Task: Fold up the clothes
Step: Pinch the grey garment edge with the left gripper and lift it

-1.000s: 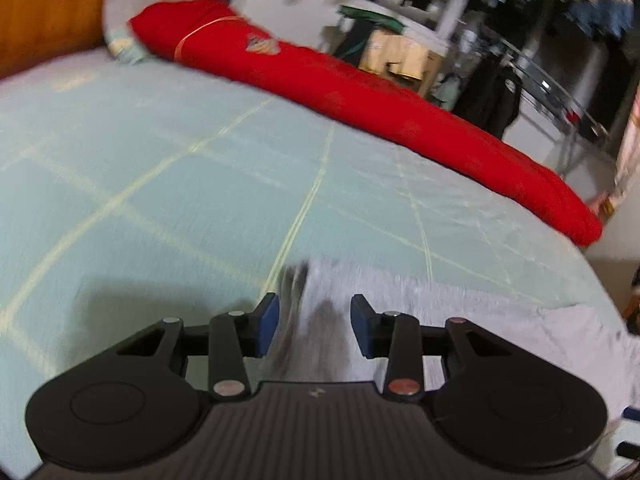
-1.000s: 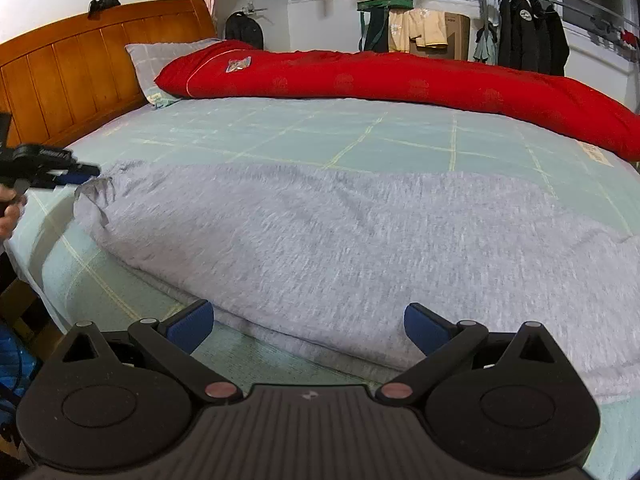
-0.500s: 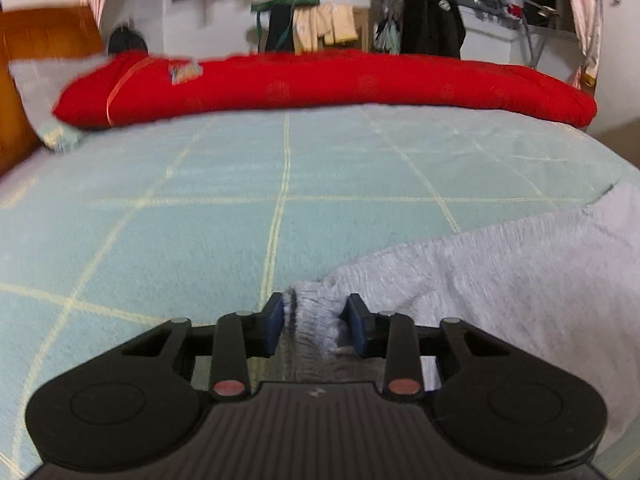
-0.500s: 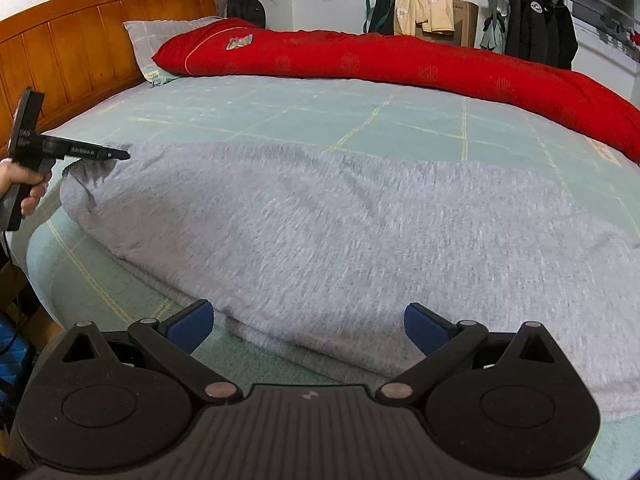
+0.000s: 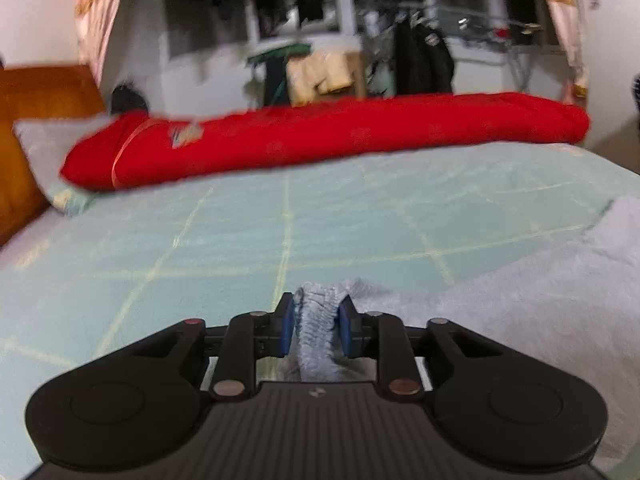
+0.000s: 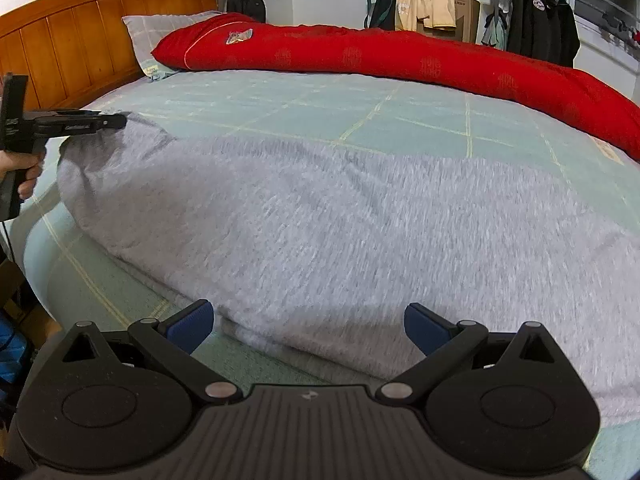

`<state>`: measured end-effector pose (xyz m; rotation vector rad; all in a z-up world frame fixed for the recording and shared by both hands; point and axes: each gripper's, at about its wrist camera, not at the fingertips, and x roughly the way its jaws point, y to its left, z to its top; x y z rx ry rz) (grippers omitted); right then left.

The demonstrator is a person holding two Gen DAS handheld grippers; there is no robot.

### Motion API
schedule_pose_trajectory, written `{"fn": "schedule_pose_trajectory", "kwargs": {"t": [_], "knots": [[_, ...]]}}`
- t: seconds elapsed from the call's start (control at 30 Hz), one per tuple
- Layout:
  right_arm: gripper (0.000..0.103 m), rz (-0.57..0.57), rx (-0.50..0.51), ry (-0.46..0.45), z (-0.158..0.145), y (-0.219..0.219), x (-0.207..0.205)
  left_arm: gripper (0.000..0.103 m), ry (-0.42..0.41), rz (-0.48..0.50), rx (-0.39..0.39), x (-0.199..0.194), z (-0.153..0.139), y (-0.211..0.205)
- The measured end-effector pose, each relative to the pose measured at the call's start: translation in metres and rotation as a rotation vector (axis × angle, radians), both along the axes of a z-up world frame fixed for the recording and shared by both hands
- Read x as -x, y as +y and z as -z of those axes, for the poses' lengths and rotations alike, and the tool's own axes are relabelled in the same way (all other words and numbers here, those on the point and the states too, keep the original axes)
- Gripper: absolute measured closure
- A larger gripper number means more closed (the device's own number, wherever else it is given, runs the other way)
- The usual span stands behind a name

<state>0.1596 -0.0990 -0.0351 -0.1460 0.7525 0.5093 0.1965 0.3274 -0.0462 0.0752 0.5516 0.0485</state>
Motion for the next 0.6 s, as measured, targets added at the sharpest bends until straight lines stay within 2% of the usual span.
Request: {"fn": "schedule_pose_trajectory", "kwargs": {"t": [0.1, 0.13, 0.17, 0.23, 0.3, 0.37, 0.47, 0.53, 0.6], "knots": [[0.000, 0.000, -0.006, -0.005, -0.002, -0.001, 0.002, 0.075, 0.081, -0.056, 0.084, -0.006, 0.010, 0.014], [0.000, -0.001, -0.008, -0.007, -0.003, -0.001, 0.003, 0.073, 0.084, -0.065, 0.102, -0.002, 0.009, 0.016], [0.000, -0.005, -0.010, -0.010, -0.005, -0.002, 0.004, 0.071, 0.073, -0.068, 0.108, 0.004, 0.005, 0.018], [0.000, -0.010, -0.013, -0.015, -0.006, -0.003, 0.004, 0.060, 0.046, -0.072, 0.090, 0.018, -0.005, 0.018], [0.000, -0.008, -0.024, -0.018, -0.008, -0.004, 0.004, 0.055, 0.009, -0.074, 0.065, 0.032, -0.019, 0.016], [0.000, -0.009, -0.040, -0.019, -0.009, -0.004, 0.005, 0.051, -0.025, -0.042, 0.057, 0.047, -0.033, 0.008], [0.000, -0.017, -0.064, -0.016, -0.010, -0.003, 0.006, 0.046, -0.029, 0.056, 0.103, 0.060, -0.039, -0.010], [0.000, -0.020, -0.073, -0.012, -0.010, -0.002, 0.006, 0.045, 0.011, 0.104, 0.147, 0.065, -0.033, -0.021], [0.000, -0.014, -0.076, -0.005, -0.009, -0.002, 0.006, 0.042, 0.080, 0.121, 0.144, 0.062, -0.016, -0.030]]}}
